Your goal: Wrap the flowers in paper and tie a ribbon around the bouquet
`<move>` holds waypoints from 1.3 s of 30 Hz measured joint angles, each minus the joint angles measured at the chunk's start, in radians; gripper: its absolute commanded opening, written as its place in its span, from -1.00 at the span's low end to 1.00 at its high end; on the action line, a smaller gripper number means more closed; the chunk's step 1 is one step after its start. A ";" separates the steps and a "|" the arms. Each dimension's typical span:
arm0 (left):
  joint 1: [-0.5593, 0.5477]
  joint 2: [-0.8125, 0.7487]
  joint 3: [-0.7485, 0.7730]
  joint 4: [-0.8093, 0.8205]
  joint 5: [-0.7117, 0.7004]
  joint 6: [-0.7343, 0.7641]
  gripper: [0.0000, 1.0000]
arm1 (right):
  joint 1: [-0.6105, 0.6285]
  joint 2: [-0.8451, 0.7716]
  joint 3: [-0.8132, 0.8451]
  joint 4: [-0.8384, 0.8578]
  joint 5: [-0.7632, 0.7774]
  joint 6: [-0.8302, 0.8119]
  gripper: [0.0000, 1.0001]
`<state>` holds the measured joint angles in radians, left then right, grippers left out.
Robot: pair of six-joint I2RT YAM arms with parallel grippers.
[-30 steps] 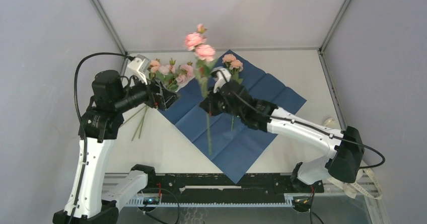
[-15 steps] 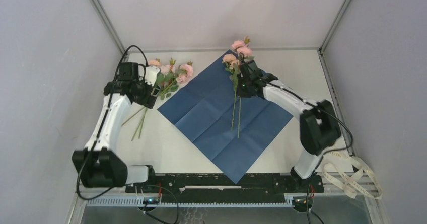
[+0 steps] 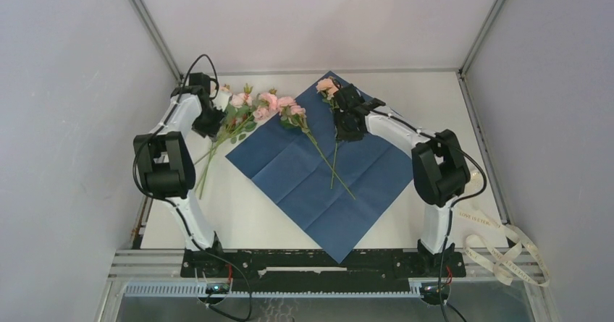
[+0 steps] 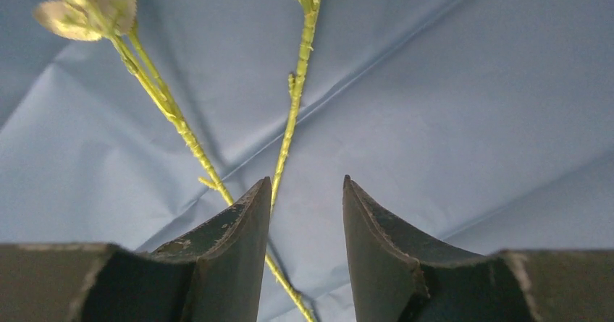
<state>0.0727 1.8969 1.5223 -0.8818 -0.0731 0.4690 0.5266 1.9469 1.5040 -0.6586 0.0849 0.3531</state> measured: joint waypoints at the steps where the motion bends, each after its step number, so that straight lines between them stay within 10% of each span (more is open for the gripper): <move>1: 0.002 0.014 0.027 0.001 -0.002 -0.007 -0.23 | 0.002 -0.019 -0.006 0.003 -0.001 0.000 0.00; 11: 0.018 0.217 0.255 -0.006 0.008 -0.054 -0.08 | 0.015 -0.175 -0.064 0.126 -0.156 -0.040 0.00; 21: 0.018 0.365 0.380 -0.071 0.001 -0.062 -0.05 | 0.053 0.124 0.143 0.184 -0.248 -0.079 -0.03; 29: 0.018 0.428 0.435 -0.124 0.006 -0.079 -0.38 | 0.064 0.246 0.178 0.186 -0.233 -0.079 -0.16; 35: 0.024 0.441 0.448 -0.151 0.021 -0.112 -1.00 | 0.062 0.256 0.178 0.209 -0.232 -0.071 -0.99; 39: 0.040 0.443 0.456 -0.157 0.060 -0.140 -1.00 | 0.056 0.256 0.178 0.223 -0.235 -0.060 -1.00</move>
<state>0.1131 2.3398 1.9785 -1.0389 -0.0132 0.3286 0.5831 2.2028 1.6817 -0.4355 -0.1497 0.2928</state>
